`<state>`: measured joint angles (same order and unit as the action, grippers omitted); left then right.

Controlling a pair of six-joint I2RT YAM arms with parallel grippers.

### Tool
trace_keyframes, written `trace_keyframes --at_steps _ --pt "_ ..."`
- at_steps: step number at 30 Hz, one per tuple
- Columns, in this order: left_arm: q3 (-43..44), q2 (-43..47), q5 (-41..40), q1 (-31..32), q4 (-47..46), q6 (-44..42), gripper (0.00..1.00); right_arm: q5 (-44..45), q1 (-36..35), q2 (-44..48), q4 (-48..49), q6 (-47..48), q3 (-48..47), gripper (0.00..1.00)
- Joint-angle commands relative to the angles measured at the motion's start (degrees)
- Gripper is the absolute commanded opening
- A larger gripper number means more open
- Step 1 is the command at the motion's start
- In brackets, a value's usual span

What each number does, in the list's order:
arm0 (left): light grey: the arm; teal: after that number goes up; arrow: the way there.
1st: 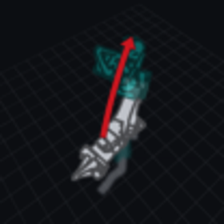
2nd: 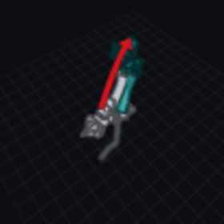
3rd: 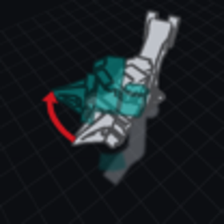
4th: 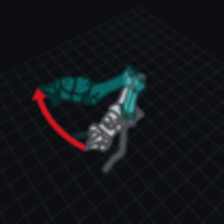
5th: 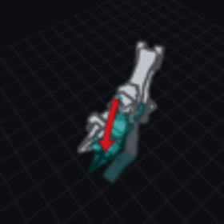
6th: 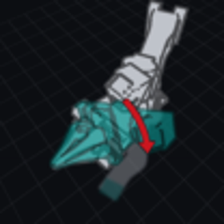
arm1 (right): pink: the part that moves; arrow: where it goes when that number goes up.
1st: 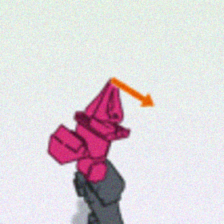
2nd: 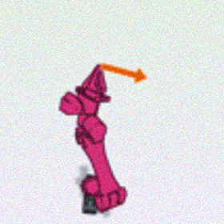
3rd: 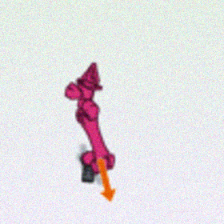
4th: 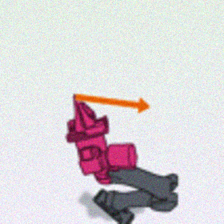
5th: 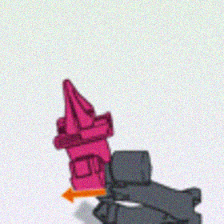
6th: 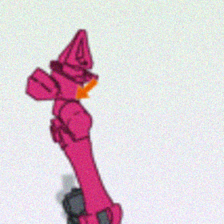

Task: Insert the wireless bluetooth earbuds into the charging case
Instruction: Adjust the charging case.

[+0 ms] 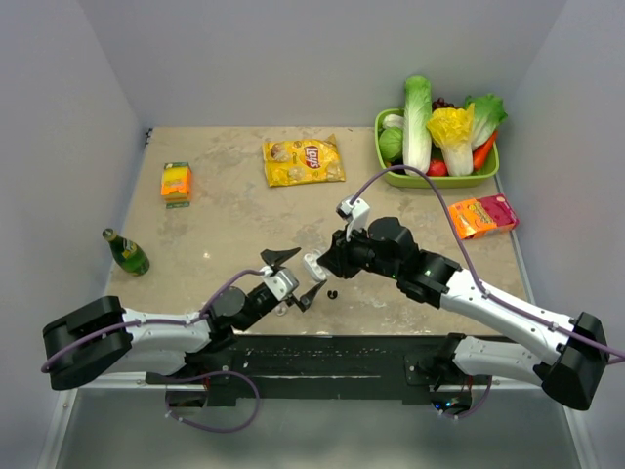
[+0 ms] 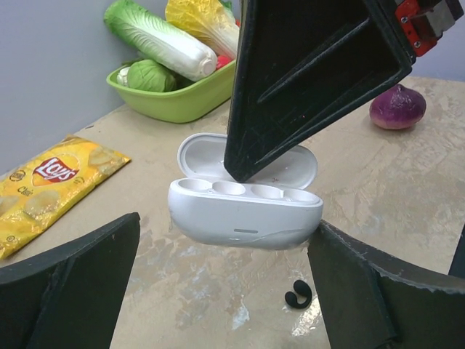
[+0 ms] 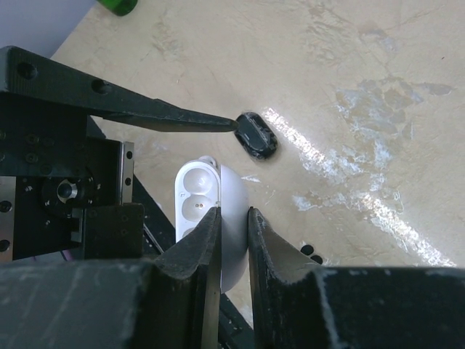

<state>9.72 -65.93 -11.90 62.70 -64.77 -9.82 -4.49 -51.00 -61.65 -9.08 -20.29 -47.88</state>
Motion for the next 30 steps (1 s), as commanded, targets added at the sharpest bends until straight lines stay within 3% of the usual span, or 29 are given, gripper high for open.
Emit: trace_keyframes --at_steps 1,6,10,17,24,30 --pt "2.3 0.0 -2.6 0.1 -1.2 2.5 1.0 0.6 -0.1 1.5 -0.2 2.4 -3.4 0.0" --pt "1.6 4.7 -4.5 0.1 5.3 12.2 1.0 6.7 -0.1 5.7 -1.7 7.8 -5.0 0.0" --pt "0.7 10.8 -0.9 0.0 10.6 20.7 1.0 4.7 -0.8 9.1 2.6 13.8 -2.3 0.0" --pt "1.3 15.2 22.5 -1.1 16.2 20.5 0.92 -0.9 -3.0 3.8 -12.0 24.4 -12.0 0.0" --pt "5.4 15.9 29.0 -4.2 22.4 22.5 0.84 1.8 -10.5 4.9 -18.8 28.8 -13.1 0.0" --pt "7.1 14.1 30.4 -4.8 22.8 21.4 0.82 -0.5 -11.4 4.2 -19.4 28.6 -12.4 0.0"
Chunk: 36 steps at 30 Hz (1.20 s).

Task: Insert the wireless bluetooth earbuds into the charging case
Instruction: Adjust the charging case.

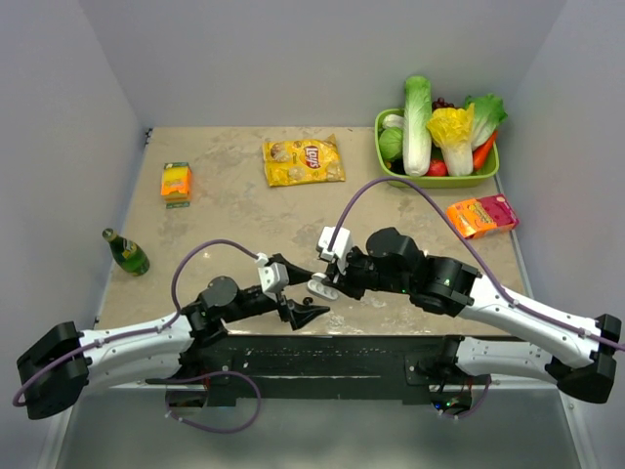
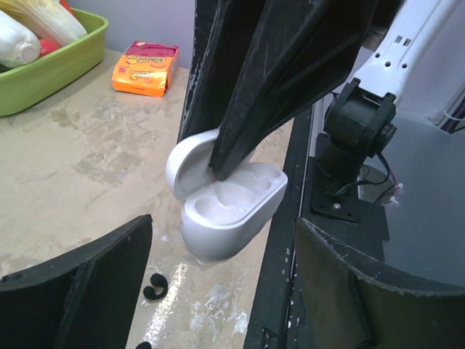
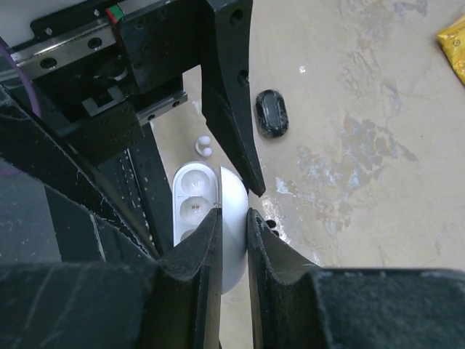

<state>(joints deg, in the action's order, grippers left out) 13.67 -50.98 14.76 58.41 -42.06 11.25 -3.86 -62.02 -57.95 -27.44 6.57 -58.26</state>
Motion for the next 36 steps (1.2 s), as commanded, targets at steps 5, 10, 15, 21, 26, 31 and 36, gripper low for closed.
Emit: trace_keyframes --at_steps 5,10,15,21,26,31,36 --pt "3.1 -1.9 5.1 -0.7 -1.6 -0.1 0.7 -0.8 -0.4 0.6 -0.3 1.1 -1.9 0.0" --pt "2.2 -1.1 5.5 -1.5 -3.7 -0.3 0.56 -1.4 -0.4 0.4 -0.1 0.8 -1.7 0.0" --pt "0.7 -0.1 5.5 -2.5 -7.0 1.8 0.62 -2.0 -0.4 0.6 0.7 0.6 -1.4 0.0" --pt "0.0 -1.8 7.0 -2.9 -10.2 2.6 0.59 -2.8 -0.4 0.6 1.2 0.1 -1.1 0.0" --pt "-1.2 -3.5 8.5 -3.0 -14.4 3.3 0.53 -4.0 -0.4 0.8 2.2 -0.6 -0.7 0.0" --pt "-1.5 -4.3 8.7 -3.0 -15.8 3.5 0.56 -5.9 -0.4 0.4 2.9 -1.6 -0.5 0.0" --pt "-1.6 -4.6 9.1 -3.0 -16.6 3.3 0.52 -6.9 -0.4 0.1 3.5 -2.0 -0.1 0.0"
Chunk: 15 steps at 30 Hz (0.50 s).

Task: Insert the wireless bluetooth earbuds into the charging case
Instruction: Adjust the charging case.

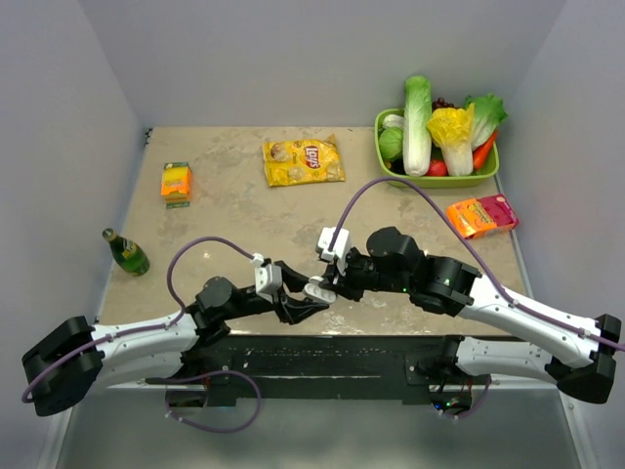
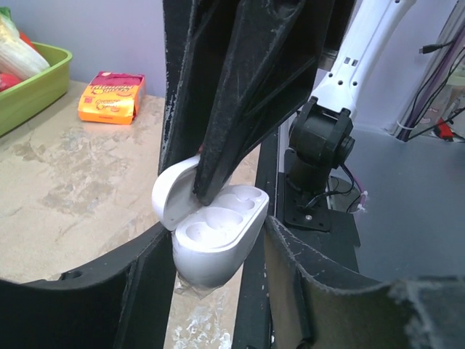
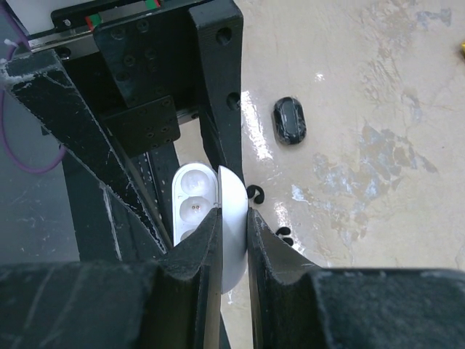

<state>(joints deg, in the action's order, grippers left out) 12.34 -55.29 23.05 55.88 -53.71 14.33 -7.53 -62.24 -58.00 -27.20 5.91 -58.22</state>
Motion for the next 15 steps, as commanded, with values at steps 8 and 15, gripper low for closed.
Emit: trace_keyframes --at_steps 8,15 --pt "-0.6 -0.8 1.5 -0.8 -6.7 0.4 0.2 -3.3 -0.3 0.1 3.4 -1.3 0.1 0.0" --pt "-1.5 -0.8 1.0 -0.9 -8.2 1.1 0.0 -3.1 -0.2 0.3 3.5 -1.7 0.3 0.0"
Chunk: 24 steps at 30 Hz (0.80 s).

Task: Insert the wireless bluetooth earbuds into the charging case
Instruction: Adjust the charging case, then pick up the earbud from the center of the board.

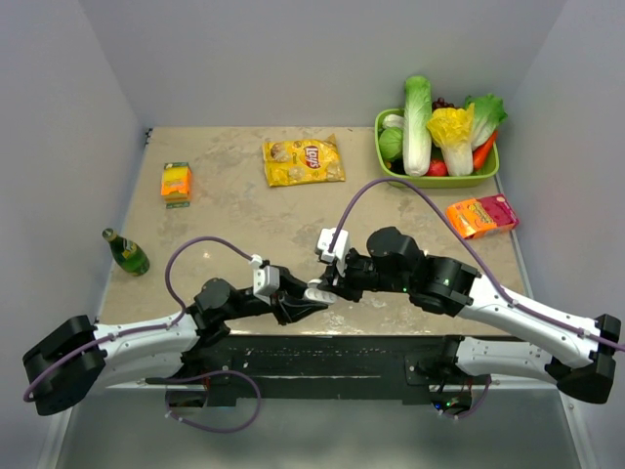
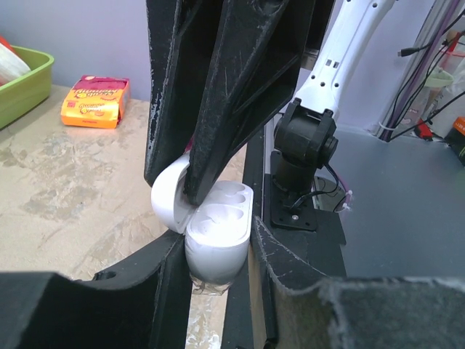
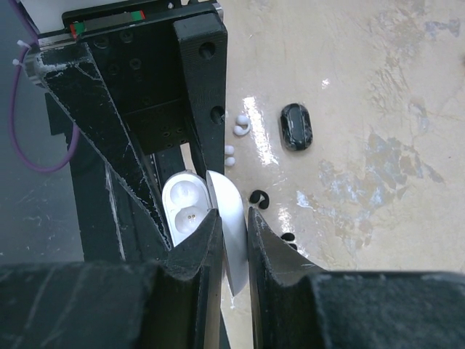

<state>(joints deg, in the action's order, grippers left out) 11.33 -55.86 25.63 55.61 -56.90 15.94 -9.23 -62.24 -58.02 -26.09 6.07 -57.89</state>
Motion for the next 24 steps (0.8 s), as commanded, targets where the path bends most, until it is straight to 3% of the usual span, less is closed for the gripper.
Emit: trace_keyframes --at_steps 1,5,6,9,15,21,24 --pt "-0.6 -0.2 -1.6 -0.6 -4.9 -0.4 0.0 -1.4 -0.2 0.3 2.6 -2.1 0.0 0.0" --pt "-0.9 -0.9 -1.0 -0.8 -5.3 -0.2 0.0 0.2 -0.2 0.5 3.9 -4.0 0.4 0.01" --pt "-1.1 -1.0 -0.8 -0.8 -5.8 -0.2 0.0 0.5 -0.2 0.5 4.3 -4.8 0.5 0.14" --pt "-1.8 -0.7 -2.2 -0.9 -6.1 0.1 0.0 2.6 -0.1 1.0 5.4 -5.6 0.4 0.35" --pt "-3.9 1.4 -5.6 -2.0 -5.9 0.6 0.0 6.7 0.0 3.3 9.4 -10.5 -0.9 0.59" --pt "-6.8 6.4 -12.5 -2.9 -4.1 1.5 0.0 14.6 0.2 8.1 14.1 -14.7 2.9 0.72" --pt "-8.9 12.2 -17.1 -2.9 0.8 2.9 0.0 22.2 0.1 9.8 16.3 -19.1 10.3 0.7"
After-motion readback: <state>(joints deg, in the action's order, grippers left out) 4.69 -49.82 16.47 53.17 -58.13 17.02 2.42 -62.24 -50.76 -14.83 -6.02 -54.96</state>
